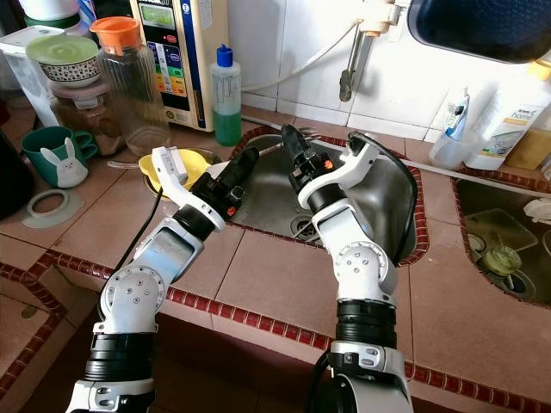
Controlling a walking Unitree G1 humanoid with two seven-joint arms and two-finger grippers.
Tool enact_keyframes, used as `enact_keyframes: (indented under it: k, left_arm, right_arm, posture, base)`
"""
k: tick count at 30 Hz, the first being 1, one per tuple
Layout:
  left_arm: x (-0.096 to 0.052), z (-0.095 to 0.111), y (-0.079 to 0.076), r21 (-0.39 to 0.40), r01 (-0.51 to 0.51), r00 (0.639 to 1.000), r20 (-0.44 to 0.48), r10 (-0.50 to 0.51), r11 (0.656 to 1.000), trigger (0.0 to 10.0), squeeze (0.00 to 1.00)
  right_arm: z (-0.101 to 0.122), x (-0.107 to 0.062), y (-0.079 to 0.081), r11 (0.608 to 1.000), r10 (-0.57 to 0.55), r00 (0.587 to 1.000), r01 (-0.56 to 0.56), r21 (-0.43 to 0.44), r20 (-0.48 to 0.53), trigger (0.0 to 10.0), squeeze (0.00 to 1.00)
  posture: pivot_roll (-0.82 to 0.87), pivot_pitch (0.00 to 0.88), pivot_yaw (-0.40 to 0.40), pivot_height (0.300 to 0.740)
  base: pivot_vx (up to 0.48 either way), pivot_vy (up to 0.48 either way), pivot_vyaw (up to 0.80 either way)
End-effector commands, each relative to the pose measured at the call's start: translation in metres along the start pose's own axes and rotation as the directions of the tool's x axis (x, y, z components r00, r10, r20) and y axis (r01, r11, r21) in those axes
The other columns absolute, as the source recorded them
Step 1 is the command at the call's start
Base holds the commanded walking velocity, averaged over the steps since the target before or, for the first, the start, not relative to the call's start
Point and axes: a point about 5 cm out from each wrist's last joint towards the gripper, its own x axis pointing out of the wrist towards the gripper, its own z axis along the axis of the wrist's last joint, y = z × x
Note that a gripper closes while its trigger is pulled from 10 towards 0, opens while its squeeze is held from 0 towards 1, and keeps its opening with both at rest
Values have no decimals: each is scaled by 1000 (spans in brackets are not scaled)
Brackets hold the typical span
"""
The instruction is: Kitchen organization
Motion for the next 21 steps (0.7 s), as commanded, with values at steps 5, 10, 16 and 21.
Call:
enact_keyframes:
  k: [5, 10, 16, 21]
  left_arm:
    - [2, -12, -7, -14, 22, 998, -63, -23, 1000, 10000, 0]
    - [2, -14, -8, -15, 26, 997, -73, -27, 1000, 10000, 0]
    - [1, -16, -7, -8, 28, 995, -91, -29, 1000, 10000, 0]
    - [1, -17, -7, -7, 29, 995, -97, -29, 1000, 10000, 0]
  right_arm:
    - [-1, -2, 4, 1000, 22, 999, -22, -5, -30, 0, 0]
    - [-3, -2, 7, 999, 46, 998, -46, 3, -44, 0, 0]
    - [-4, -3, 9, 998, 60, 997, -59, 15, -54, 0, 0]
    - [-4, -3, 9, 998, 57, 997, -56, 15, -52, 0, 0]
  posture:
    - [118, 0, -39, 740]
    - [118, 0, -38, 740]
    - [117, 0, -39, 740]
    - [116, 0, -39, 740]
  base:
    - [0, 0, 0]
    - [0, 0, 0]
    - [0, 0, 0]
    - [0, 0, 0]
